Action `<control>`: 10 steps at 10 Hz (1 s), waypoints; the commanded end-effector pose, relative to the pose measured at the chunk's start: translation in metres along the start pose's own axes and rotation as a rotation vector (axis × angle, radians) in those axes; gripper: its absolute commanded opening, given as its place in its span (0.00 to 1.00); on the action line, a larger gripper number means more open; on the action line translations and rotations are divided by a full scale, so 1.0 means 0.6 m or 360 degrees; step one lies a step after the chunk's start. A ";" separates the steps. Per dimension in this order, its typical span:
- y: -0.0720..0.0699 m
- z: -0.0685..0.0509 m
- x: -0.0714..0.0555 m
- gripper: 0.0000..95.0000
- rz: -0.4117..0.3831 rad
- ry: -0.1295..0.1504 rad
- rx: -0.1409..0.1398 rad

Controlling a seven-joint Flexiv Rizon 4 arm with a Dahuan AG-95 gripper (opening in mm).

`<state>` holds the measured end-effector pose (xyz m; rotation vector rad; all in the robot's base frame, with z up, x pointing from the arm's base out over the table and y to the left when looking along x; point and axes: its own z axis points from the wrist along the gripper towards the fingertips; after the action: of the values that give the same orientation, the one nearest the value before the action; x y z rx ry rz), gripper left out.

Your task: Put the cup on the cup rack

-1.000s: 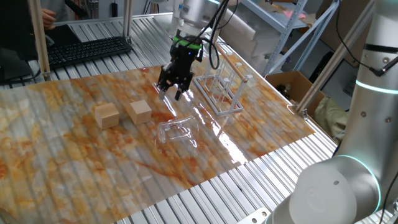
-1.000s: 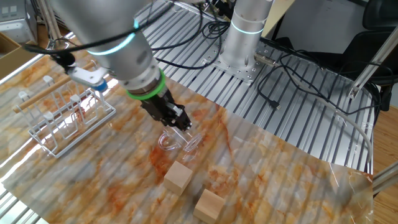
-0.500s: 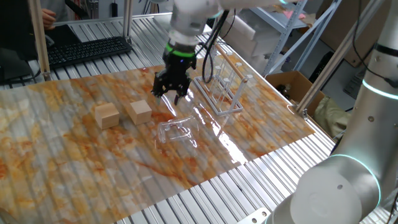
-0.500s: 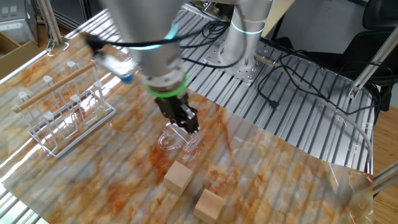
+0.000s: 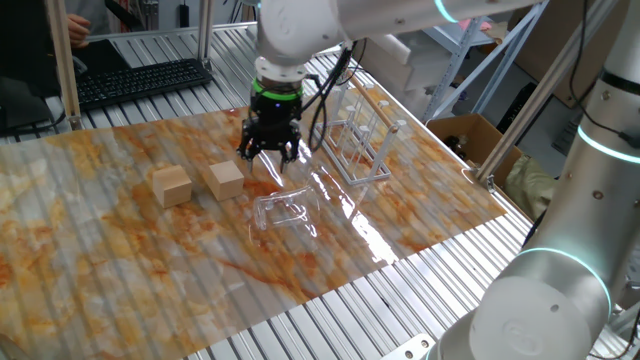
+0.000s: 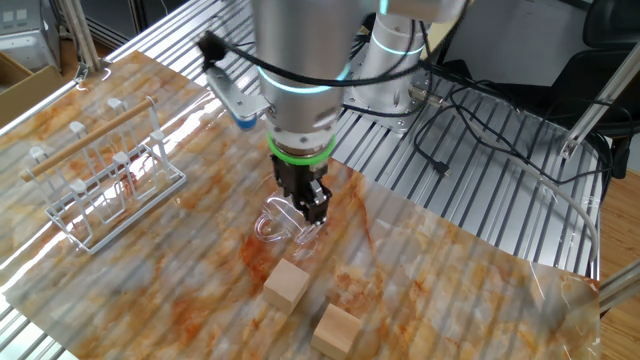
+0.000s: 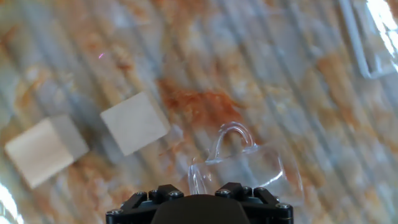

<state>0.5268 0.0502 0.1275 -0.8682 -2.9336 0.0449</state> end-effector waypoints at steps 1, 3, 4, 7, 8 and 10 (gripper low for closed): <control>0.001 0.002 0.005 0.60 0.0443 -0.0030 0.0046; 0.002 0.005 0.006 0.60 0.0660 -0.0017 0.0024; 0.003 0.007 0.006 0.60 0.0733 -0.0018 0.0012; 0.007 0.019 0.012 0.60 0.0930 -0.0049 -0.0042; 0.007 0.024 0.013 0.60 0.0980 -0.0062 -0.0056; 0.009 0.032 0.015 0.80 0.1116 -0.0057 -0.0103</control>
<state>0.5201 0.0578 0.1131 -1.7603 -2.5735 0.0332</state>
